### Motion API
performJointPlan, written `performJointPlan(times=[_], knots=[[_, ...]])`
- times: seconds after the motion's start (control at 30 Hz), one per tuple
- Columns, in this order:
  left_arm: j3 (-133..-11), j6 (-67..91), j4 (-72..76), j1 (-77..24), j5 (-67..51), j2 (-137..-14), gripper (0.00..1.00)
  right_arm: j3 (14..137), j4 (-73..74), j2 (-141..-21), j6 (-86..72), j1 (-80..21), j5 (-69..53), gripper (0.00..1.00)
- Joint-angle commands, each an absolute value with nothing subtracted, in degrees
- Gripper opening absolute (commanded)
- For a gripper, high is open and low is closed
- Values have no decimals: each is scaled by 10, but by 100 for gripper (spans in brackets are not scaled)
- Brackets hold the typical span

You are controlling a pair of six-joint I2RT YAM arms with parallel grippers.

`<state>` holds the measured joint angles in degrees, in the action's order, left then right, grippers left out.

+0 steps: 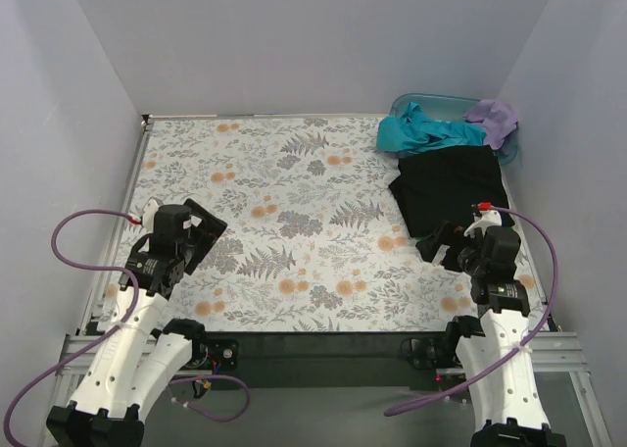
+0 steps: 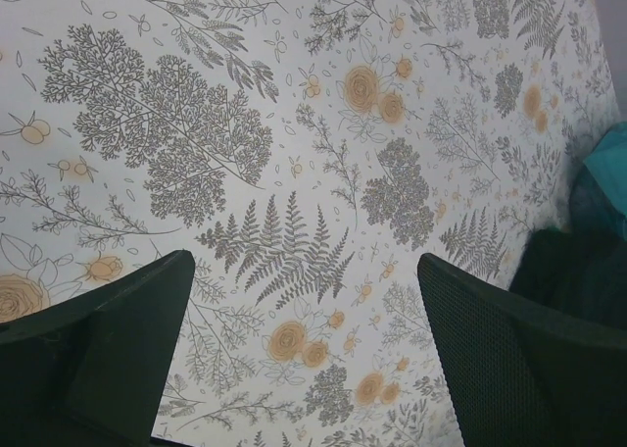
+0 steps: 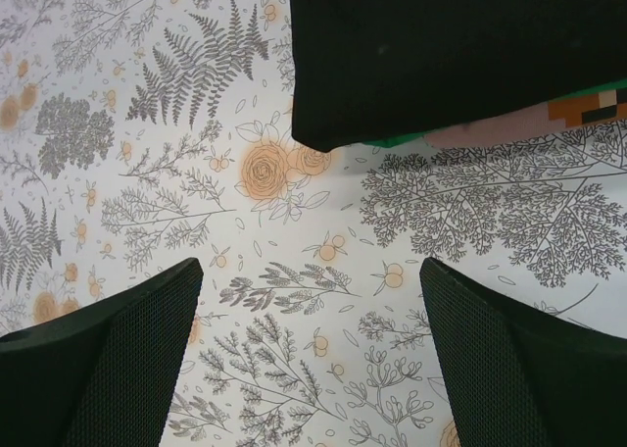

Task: Fold and stack the t-shirts
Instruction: Grab the tshirt from the pile

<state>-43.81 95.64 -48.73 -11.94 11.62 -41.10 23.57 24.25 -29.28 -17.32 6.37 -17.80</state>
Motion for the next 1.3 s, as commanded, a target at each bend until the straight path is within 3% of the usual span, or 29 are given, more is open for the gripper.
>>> performJointPlan(times=[0.0, 0.27, 0.57, 0.87, 0.93, 1.13, 1.23, 1.27], knots=[[-439, 968, -463, -119, 128, -424, 98, 278, 201, -313, -163, 64, -186, 98], [-413, 963, -388, -119, 103, -454, 98, 411, 97, -450, -167, 64, -192, 98], [-431, 949, -320, -118, 117, -528, 98, 720, 81, -825, -155, 61, -116, 98], [-444, 946, -305, -117, 134, -585, 98, 994, 126, -1100, -142, 5, -70, 96], [-444, 945, -303, -118, 135, -592, 98, 1034, 143, -1143, -138, -14, -3, 96], [-446, 940, -310, -118, 149, -595, 98, 1104, 170, -1252, -157, -41, 112, 82], [-447, 938, -316, -118, 161, -591, 98, 1108, 170, -1275, -156, -51, 161, 65], [-447, 938, -319, -118, 163, -590, 98, 1109, 170, -1276, -156, -51, 171, 54]])
